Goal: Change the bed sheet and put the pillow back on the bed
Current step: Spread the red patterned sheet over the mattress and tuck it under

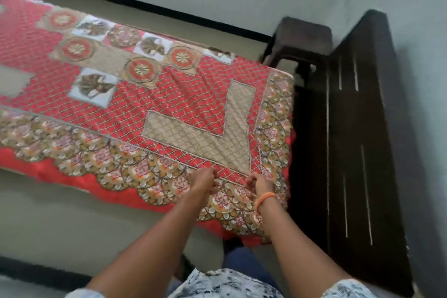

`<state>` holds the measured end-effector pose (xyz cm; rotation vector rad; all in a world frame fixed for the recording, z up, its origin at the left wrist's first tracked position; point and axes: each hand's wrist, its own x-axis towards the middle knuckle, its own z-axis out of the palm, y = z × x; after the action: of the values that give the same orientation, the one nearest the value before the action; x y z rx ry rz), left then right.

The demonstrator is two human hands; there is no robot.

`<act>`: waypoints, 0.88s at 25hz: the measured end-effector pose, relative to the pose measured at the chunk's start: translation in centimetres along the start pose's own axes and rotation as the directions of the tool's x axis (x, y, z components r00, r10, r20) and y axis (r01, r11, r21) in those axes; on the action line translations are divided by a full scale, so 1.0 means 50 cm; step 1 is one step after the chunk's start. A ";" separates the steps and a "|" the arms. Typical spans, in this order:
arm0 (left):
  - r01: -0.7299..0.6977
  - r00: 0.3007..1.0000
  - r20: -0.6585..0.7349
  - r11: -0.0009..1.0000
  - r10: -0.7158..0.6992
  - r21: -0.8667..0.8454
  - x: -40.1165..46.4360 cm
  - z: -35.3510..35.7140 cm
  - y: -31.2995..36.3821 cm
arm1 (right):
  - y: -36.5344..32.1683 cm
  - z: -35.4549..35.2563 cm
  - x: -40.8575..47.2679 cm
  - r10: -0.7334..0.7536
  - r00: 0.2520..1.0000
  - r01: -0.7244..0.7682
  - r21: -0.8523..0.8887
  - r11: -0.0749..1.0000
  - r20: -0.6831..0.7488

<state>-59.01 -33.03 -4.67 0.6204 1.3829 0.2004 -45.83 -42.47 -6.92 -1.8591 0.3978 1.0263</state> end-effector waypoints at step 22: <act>-0.624 0.542 0.744 -0.780 -0.391 0.044 0.642 0.825 -0.048 | 0.040 -0.276 0.775 -0.034 0.999 0.036 -0.100 0.994 0.026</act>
<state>-13.75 -31.57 -30.90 2.8910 -0.4448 -1.0452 -17.36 -49.48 -35.82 -1.9350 0.3027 1.0609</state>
